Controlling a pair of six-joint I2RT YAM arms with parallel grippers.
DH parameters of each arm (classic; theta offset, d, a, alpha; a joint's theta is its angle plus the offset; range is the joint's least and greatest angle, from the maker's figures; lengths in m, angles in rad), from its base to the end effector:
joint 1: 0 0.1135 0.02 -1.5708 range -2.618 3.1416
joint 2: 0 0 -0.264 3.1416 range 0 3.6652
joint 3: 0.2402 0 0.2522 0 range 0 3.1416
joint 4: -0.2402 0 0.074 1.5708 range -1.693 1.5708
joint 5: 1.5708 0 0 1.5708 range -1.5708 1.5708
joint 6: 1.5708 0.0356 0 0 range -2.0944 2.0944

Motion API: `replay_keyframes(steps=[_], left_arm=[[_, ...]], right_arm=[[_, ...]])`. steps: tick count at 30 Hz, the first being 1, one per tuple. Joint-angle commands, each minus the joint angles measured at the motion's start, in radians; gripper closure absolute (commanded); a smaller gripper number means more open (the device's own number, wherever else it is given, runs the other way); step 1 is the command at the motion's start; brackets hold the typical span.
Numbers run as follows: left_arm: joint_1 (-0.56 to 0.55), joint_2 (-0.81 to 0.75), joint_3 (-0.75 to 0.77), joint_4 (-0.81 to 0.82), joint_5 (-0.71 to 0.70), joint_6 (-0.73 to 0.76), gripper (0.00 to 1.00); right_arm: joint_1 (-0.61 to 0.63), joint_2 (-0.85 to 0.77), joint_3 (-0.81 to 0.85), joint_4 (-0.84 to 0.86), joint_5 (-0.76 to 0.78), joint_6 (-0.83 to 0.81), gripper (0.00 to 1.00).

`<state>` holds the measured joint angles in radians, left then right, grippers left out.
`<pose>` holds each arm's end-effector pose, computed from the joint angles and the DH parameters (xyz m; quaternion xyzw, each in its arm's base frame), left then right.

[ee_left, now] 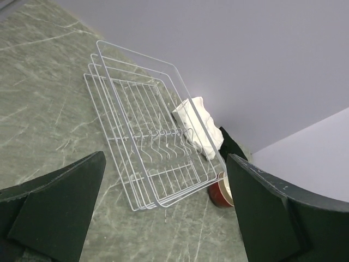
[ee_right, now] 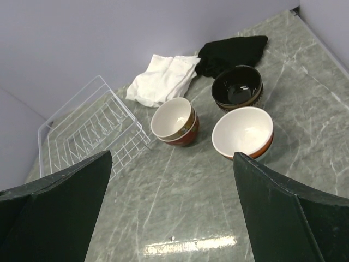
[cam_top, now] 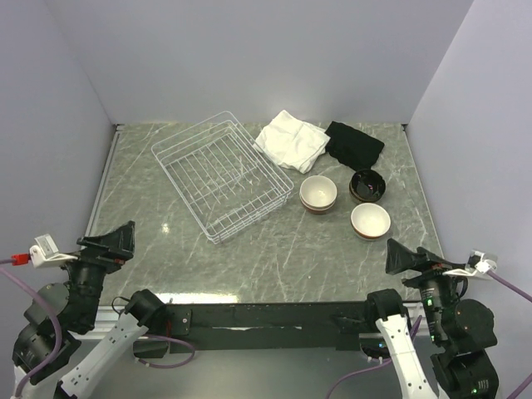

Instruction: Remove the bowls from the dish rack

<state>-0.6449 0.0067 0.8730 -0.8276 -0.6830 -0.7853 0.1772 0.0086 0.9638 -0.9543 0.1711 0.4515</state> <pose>-0.0101 0.0357 0.3447 -0.2866 0.6347 -0.2699 0.6649 -0.0407 -0.0134 0.3505 0.1562 0.6893 0.1605 0.6890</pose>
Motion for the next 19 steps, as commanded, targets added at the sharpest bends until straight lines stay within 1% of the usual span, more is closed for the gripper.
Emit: replay_keyframes(steps=[1, 19], left_arm=[[-0.001, 0.006, -0.005, 0.001, -0.023, -0.023, 0.01], [-0.001, 0.024, -0.051, 0.084, 0.007, 0.024, 0.01]], right_arm=[[0.008, -0.067, 0.001, -0.012, -0.001, 0.003, 0.00], [0.007, -0.061, 0.021, -0.037, 0.007, 0.004, 0.00]])
